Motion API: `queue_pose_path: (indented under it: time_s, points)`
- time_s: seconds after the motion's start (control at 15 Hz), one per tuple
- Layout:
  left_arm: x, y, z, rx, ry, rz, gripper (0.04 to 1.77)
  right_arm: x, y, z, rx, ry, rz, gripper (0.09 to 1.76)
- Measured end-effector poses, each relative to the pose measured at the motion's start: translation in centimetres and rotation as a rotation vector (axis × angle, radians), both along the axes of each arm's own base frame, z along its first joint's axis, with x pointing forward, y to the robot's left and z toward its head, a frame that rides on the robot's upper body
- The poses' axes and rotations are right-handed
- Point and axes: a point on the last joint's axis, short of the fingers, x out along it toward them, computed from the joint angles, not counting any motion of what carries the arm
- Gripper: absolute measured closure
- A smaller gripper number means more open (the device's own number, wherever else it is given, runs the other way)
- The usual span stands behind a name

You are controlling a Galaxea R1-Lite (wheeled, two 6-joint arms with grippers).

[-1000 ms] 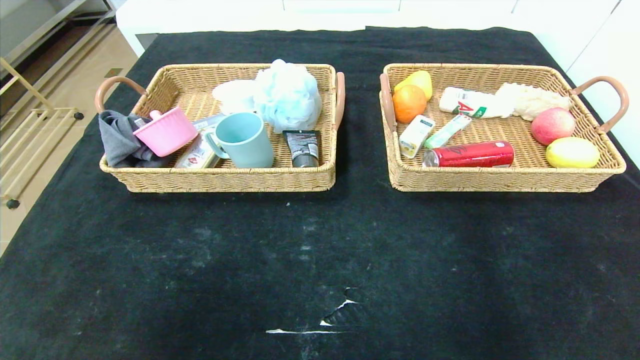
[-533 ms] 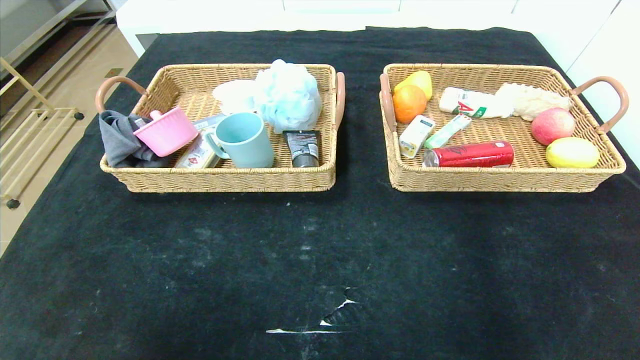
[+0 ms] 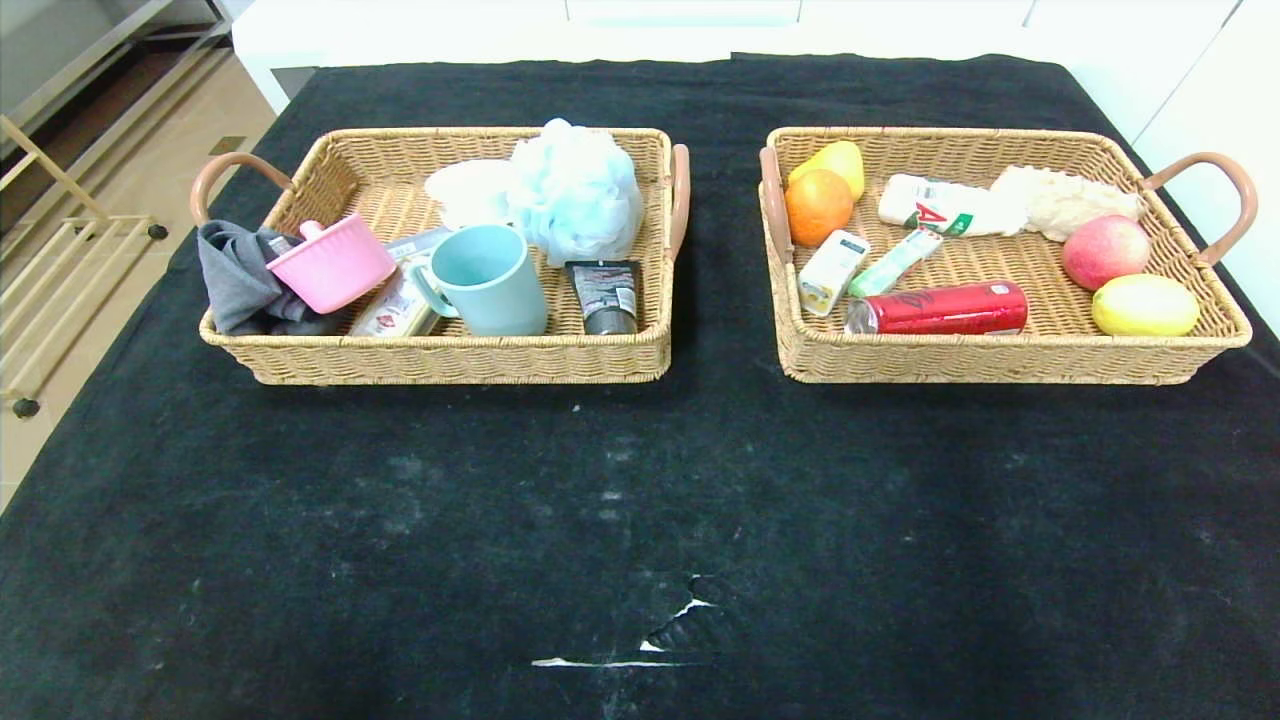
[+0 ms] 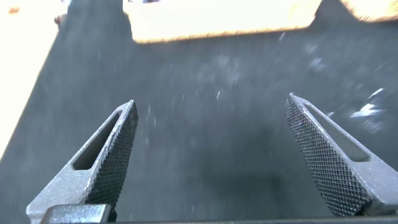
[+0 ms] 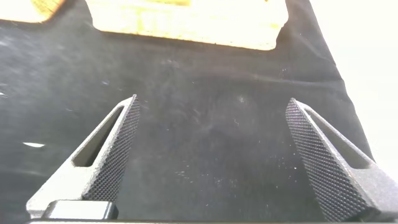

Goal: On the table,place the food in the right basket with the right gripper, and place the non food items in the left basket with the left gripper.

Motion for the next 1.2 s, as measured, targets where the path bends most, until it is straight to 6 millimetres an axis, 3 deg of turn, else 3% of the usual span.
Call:
queue_pose_path:
  time_s: [0.33,1.2]
  points:
    - [1.2,0.1,-3.1,-0.004,0.120,0.031,0.09,1.5,-0.1,-4.4,-0.048,0.183,-0.037,0.14]
    - [1.5,0.1,-4.3,-0.019,0.167,0.056,0.09,1.6,-0.2,-4.7,0.052,0.204,-0.063,0.14]
